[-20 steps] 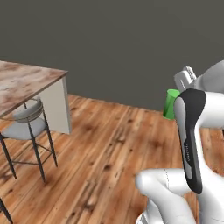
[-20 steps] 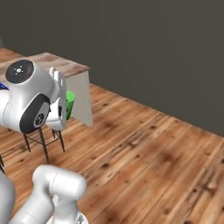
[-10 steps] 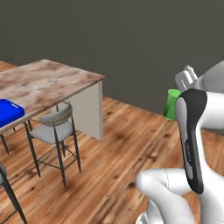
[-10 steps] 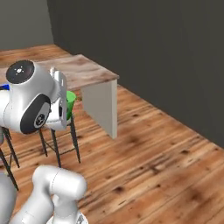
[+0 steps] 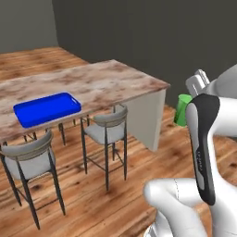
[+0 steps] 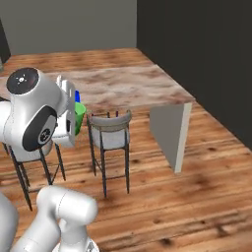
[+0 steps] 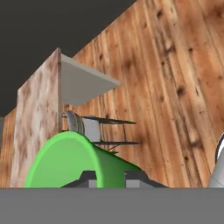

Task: There is a tray on the dining counter. Grab the cup, mug, and pitcher and place them on the tray. The pitcher may be placed next to the tray if it cannot fit the tray.

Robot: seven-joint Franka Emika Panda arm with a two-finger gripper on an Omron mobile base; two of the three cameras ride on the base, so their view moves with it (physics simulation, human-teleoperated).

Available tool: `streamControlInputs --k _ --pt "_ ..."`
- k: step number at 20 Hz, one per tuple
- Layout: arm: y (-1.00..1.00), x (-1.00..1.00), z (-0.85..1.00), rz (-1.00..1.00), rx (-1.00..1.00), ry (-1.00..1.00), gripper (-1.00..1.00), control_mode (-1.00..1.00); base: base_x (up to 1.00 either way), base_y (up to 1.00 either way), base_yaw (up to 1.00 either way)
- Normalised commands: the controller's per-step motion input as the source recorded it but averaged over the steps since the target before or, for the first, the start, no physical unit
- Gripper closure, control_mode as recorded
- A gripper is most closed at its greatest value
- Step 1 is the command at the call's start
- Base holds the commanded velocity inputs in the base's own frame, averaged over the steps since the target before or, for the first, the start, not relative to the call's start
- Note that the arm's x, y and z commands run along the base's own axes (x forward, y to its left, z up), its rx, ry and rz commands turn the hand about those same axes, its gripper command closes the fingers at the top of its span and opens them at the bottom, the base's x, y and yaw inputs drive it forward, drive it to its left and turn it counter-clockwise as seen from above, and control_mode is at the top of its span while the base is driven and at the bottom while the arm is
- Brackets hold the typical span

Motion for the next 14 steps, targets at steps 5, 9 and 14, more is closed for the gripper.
streamControlInputs --k 5,9,14 --pt "0.0 0.0 0.0 0.0 0.0 0.0 1.0 1.0 0.59 0.0 0.6" --pt "0.0 0.0 0.0 0.0 0.0 0.0 1.0 1.0 0.58 0.0 0.59" --pt "0.0 0.0 0.0 0.0 0.0 0.0 1.0 1.0 0.71 0.0 0.53"
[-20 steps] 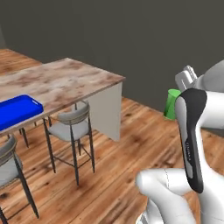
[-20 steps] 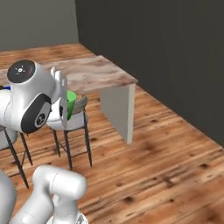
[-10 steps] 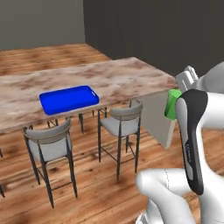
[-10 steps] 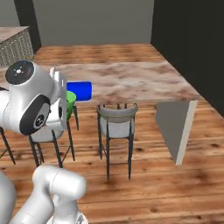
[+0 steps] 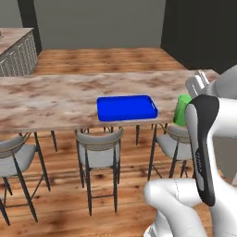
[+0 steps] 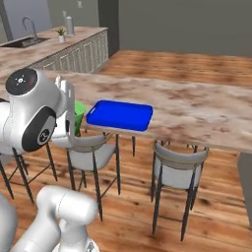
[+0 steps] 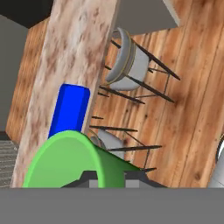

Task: There is a tray on the dining counter. Grab the cup, mug, and pitcher and place them on the tray. The pitcher may be placed next to the tray if it cannot fit the tray.

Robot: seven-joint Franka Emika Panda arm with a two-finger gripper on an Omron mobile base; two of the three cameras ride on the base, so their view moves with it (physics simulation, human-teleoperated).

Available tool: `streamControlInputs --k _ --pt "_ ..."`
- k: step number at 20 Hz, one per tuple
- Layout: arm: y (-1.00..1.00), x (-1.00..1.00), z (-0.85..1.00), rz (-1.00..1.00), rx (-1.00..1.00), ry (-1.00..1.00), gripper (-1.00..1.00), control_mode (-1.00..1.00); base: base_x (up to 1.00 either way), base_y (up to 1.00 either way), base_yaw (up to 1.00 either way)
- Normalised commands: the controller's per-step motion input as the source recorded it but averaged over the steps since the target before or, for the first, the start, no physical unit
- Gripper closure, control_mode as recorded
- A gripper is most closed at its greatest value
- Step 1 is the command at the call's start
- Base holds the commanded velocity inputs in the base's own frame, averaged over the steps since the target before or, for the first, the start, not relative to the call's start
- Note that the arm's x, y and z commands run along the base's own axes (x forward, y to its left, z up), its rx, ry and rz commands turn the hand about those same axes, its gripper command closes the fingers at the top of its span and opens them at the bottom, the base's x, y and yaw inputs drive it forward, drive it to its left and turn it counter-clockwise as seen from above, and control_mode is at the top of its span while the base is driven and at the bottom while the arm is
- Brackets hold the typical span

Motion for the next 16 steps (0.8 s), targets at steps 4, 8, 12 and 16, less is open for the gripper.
streamControlInputs --k 4,8,12,16 --pt "0.0 0.0 0.0 0.0 0.0 0.0 1.0 1.0 0.7 0.0 0.36" --pt "0.0 0.0 0.0 0.0 0.0 0.0 1.0 1.0 0.68 0.03 0.07" --pt "0.0 0.0 0.0 0.0 0.0 0.0 1.0 1.0 0.74 0.14 0.0" --pt "0.0 0.0 0.0 0.0 0.0 0.0 1.0 1.0 0.73 0.12 0.0"
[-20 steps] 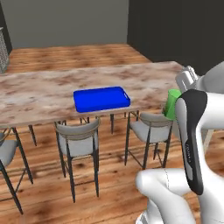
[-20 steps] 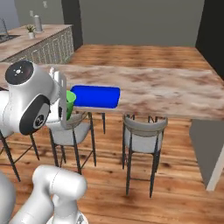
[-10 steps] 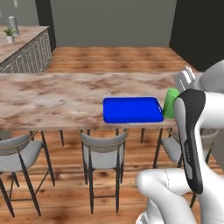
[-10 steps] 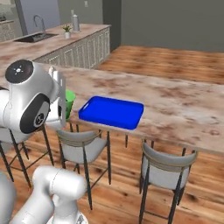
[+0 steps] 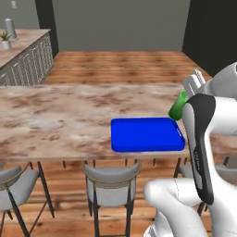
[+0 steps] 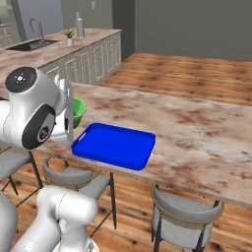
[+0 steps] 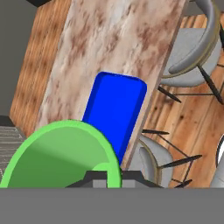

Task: There is a tray on the dining counter. Grab the cup, mug, and pitcher and place them on the tray. The pitcher may be placed next to the tray if it cannot fit the tray.

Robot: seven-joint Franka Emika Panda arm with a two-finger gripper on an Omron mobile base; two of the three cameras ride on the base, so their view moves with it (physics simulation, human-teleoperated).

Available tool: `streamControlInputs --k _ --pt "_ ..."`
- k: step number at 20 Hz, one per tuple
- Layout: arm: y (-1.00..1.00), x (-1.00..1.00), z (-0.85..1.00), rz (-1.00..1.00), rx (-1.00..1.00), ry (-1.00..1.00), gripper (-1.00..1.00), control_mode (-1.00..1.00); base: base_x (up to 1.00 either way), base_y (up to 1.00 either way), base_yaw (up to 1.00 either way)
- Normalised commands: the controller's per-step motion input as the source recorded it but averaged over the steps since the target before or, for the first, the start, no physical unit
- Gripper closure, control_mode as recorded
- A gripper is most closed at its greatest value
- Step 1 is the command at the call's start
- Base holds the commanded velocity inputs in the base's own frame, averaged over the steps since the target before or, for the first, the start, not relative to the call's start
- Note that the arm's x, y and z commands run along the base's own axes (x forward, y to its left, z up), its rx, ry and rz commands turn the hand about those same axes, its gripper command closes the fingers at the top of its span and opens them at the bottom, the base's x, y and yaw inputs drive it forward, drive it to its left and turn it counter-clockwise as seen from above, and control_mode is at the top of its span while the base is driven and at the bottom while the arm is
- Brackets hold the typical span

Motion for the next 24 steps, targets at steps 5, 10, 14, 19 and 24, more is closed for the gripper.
streamControlInputs --k 5,10,14,19,24 --pt "0.0 0.0 0.0 0.0 0.0 0.0 1.0 1.0 0.67 0.14 -0.03" --pt "0.0 0.0 0.0 0.0 0.0 0.0 1.0 1.0 0.5 0.25 -0.06" --pt "0.0 0.0 0.0 0.0 0.0 0.0 1.0 1.0 0.3 0.27 -0.07" --pt "0.09 0.11 -0.01 0.0 0.0 0.03 1.0 -1.0 0.37 0.31 -0.03" --pt "0.57 0.63 -0.08 0.04 -0.05 0.21 1.0 -1.0 0.0 0.0 0.0"
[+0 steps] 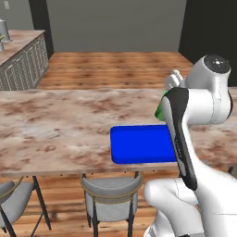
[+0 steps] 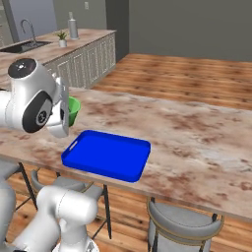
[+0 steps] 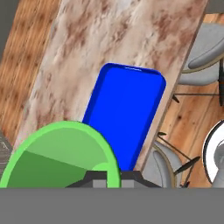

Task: There is a tray on the dining counter. Grab the cup, mug, and pitcher and place them on the tray. The pitcher may be placed next to the tray if it cannot fit the tray.

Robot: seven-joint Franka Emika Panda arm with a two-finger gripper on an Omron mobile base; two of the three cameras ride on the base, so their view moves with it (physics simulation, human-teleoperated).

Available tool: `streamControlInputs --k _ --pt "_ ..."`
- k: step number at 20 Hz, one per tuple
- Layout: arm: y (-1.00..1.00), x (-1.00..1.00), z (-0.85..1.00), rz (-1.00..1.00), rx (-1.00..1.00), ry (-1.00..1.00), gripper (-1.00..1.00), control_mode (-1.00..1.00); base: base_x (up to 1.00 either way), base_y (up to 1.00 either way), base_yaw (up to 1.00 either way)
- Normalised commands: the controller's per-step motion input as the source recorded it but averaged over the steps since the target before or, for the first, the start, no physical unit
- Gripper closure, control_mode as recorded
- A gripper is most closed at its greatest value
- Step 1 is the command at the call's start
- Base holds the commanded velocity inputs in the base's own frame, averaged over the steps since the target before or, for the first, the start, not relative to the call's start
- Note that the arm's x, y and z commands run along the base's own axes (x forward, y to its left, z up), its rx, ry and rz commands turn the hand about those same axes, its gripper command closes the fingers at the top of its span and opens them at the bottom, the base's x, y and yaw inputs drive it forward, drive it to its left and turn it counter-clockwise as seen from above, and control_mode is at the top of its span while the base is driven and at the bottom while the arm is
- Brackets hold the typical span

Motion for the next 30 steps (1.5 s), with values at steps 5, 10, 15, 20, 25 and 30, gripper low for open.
streamControlInputs --k 5,10,15,20,25,30 --pt "0.4 0.6 -0.13 0.12 -0.09 0.26 1.0 -1.0 0.0 0.0 0.0" --pt "0.13 0.59 -0.2 0.13 -0.03 0.19 1.0 -1.0 0.0 0.0 0.0" --pt "0.0 0.4 -0.33 0.19 -0.07 0.11 1.0 -1.0 0.0 0.0 0.0" --pt "0.0 0.23 -0.4 0.25 -0.03 0.1 1.0 -1.0 0.0 0.0 0.0" --pt "0.0 0.08 -0.37 0.22 -0.02 0.03 1.0 -1.0 0.0 0.0 0.0" --pt "0.0 0.0 -0.19 0.07 -0.04 -0.11 1.0 -1.0 0.0 0.0 0.0"
